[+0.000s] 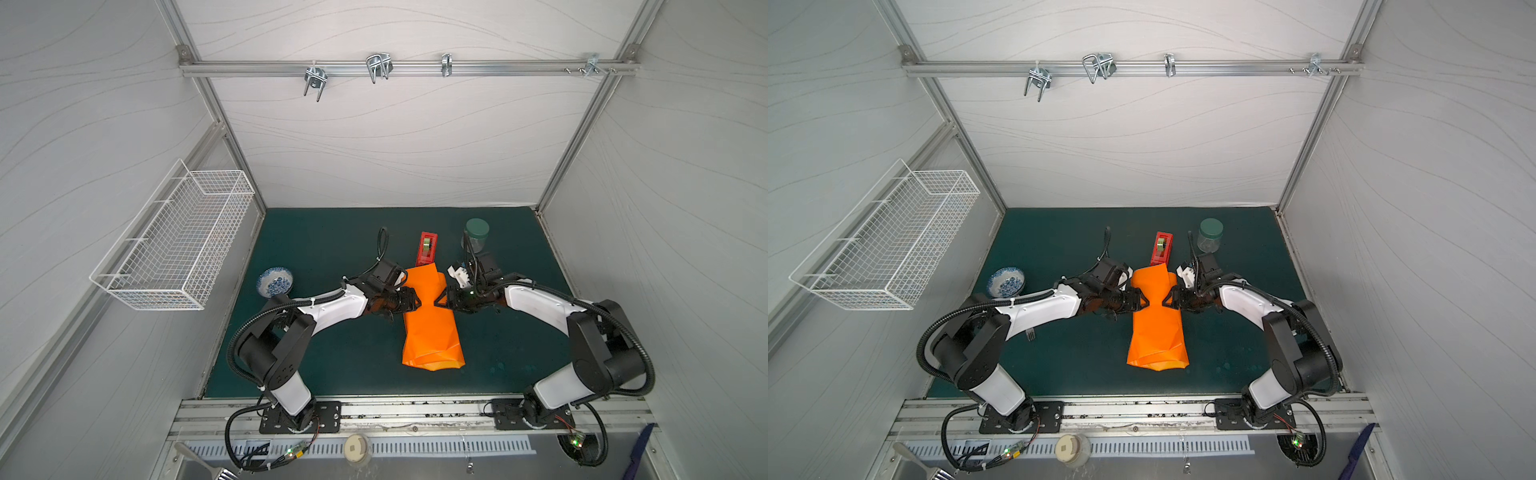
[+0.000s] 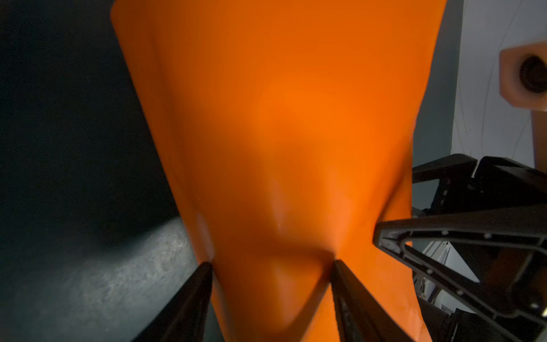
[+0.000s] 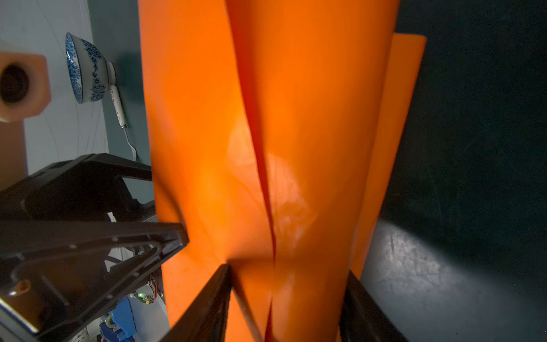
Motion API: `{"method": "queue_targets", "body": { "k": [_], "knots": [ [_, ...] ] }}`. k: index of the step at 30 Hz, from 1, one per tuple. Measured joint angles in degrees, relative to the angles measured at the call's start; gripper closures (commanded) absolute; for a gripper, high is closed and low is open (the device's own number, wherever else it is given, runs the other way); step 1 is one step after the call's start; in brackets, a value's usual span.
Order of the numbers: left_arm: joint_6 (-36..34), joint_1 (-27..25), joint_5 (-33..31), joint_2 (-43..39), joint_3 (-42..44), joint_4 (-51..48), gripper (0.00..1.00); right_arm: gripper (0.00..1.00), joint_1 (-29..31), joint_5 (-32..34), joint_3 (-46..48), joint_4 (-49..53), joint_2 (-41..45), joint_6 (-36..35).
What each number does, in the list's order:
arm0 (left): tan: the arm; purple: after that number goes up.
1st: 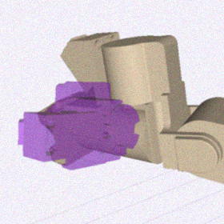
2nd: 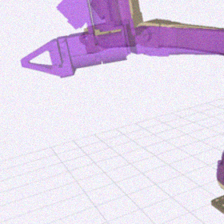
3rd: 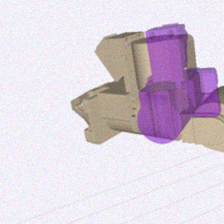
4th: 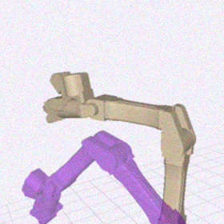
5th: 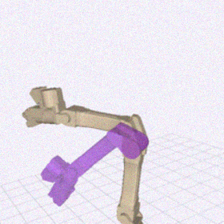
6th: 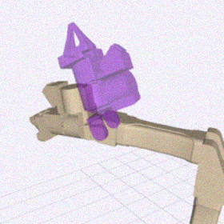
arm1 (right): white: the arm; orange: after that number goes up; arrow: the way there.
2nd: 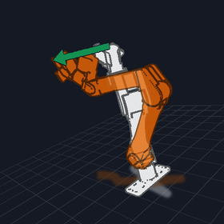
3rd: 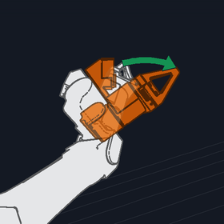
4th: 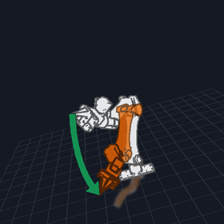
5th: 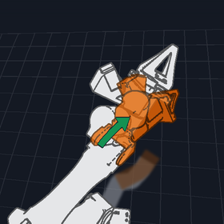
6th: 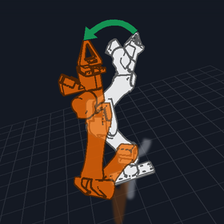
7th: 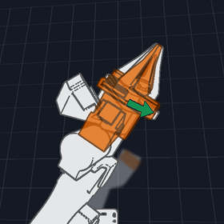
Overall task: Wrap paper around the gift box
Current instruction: 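Pinch the overlapped paper seam with the left gripper while the right gripper holds, then open the right gripper and release the seam while the left gripper keeps pinching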
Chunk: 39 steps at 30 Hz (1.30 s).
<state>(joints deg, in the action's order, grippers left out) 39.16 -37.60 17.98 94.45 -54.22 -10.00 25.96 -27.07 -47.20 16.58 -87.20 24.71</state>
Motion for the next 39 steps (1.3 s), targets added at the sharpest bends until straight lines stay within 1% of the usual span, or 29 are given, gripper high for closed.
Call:
{"method": "queue_targets", "body": {
  "k": [5, 11, 19, 23, 27, 31, 34, 39],
  "knots": [
    [0.3, 0.1, 0.5, 0.2, -0.7, -1.1, 0.32, 0.5, -0.1, -0.1, 2.9, -3.7, 1.6, 2.2],
    [0.8, 0.8, 2.0, 0.2, -1.0, -2.7, 0.26, 0.52, 0.8, -1.0, 4.3, -6.7, 1.6, 4.0],
    [1.5, 2.0, 4.3, 0.1, -1.1, -4.6, 0.3, 0.52, 2.0, -1.2, 5.6, -10.0, 1.7, 6.5],
    [0.1, 2.4, 3.7, 0.1, -2.2, -7.3, 0.3, 0.52, 3.3, -0.7, 5.9, -11.2, 1.7, 8.4],
    [-2.2, 4.0, 3.0, -0.2, -2.8, -10.2, 0.29, 0.52, 5.4, 0.5, 5.9, -12.7, 1.7, 10.9],
    [-4.6, 5.1, 1.9, -1.4, -2.8, -13.0, 0.26, 0.53, 7.3, 1.3, 6.0, -13.9, 1.5, 12.9],
    [-6.0, 5.3, 0.9, -2.1, -2.8, -14.7, 0.19, 0.52, 7.7, 1.4, 6.3, -14.7, 1.3, 13.4],
    [-6.5, 5.4, 0.8, -2.9, -1.9, -15.1, 0.15, 0.53, 7.7, 1.3, 6.3, -14.9, 1.2, 13.5]
  ]
}}
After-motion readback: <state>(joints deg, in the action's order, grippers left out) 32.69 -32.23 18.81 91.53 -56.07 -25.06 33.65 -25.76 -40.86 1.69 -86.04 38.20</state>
